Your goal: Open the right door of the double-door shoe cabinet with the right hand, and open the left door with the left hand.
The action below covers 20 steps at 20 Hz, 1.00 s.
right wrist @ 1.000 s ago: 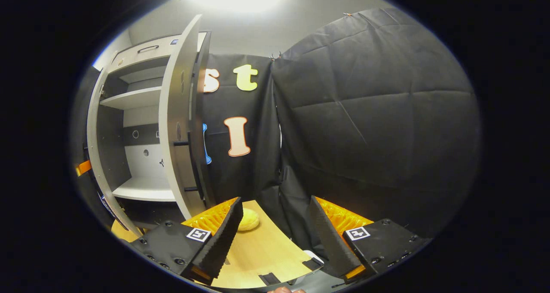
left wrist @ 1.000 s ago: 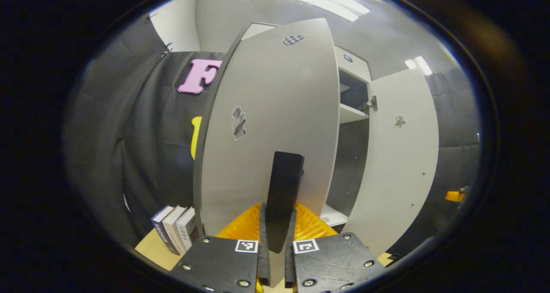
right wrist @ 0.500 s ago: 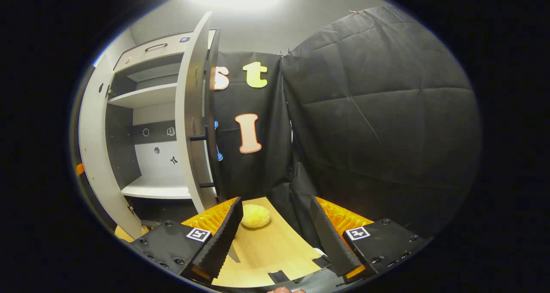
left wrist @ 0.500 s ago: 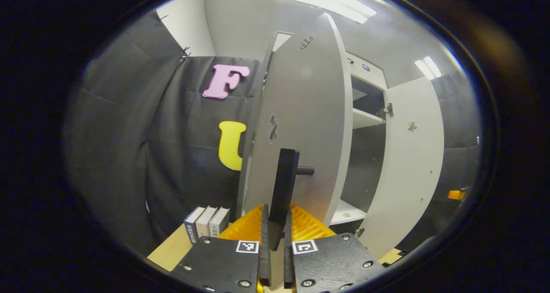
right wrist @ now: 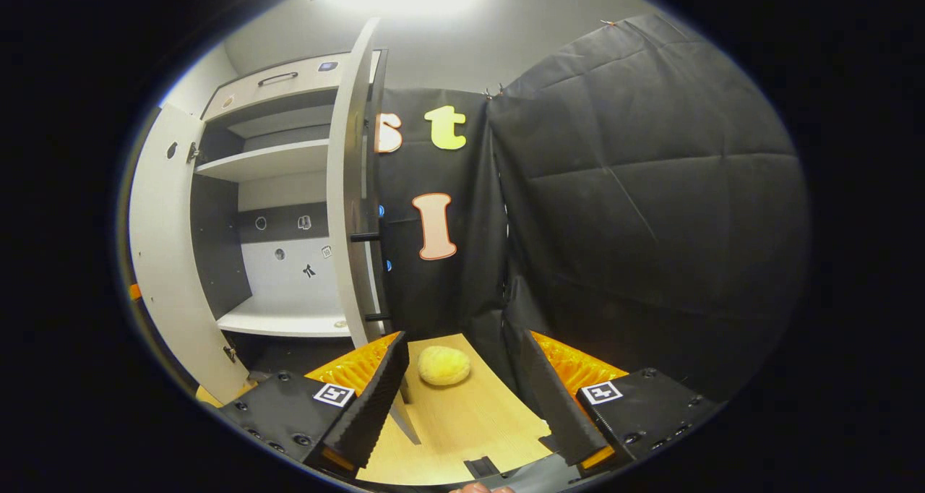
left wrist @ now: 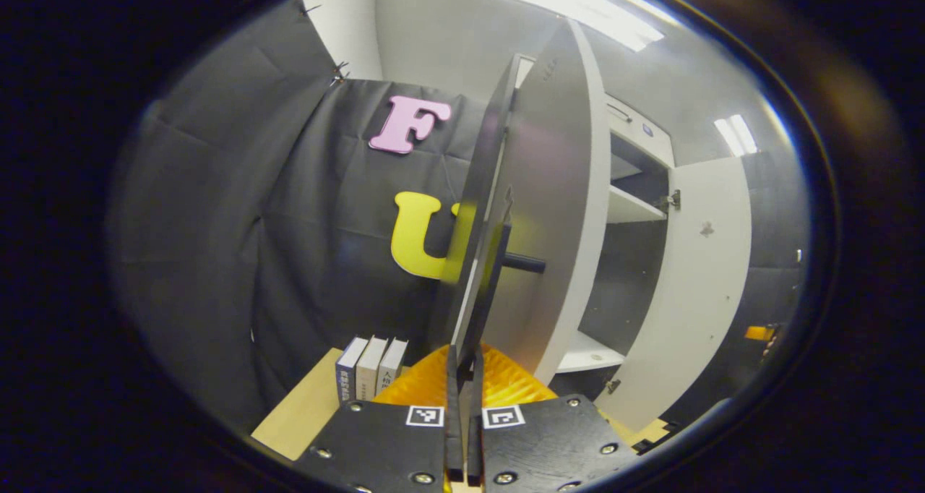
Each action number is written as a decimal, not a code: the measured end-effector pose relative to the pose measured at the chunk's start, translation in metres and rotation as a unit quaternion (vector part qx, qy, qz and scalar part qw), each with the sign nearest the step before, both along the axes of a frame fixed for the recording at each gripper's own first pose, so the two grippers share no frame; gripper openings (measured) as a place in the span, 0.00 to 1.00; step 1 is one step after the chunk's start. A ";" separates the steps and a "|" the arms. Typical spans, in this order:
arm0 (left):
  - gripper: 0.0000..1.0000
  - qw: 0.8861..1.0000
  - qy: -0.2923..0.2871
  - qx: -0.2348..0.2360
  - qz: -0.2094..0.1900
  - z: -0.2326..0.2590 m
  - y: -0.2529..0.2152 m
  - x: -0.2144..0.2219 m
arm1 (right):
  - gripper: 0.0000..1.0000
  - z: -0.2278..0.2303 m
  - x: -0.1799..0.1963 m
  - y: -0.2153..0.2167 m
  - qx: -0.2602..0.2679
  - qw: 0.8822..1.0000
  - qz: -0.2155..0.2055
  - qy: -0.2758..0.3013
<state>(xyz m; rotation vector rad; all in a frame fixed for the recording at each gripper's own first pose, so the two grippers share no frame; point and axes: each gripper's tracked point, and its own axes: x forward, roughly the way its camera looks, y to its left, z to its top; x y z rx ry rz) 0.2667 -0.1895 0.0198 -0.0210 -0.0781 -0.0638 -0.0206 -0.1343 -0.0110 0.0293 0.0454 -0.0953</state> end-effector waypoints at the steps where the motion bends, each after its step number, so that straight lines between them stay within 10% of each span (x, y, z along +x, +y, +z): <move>1: 0.05 1.000 0.002 0.013 0.006 -0.002 0.001 -0.001 | 0.98 0.001 -0.001 0.001 -0.003 1.000 0.000 -0.001; 20: 0.05 0.993 -0.021 0.075 0.092 0.039 0.014 -0.061 | 1.00 0.014 0.020 0.028 0.002 0.999 0.040 -0.020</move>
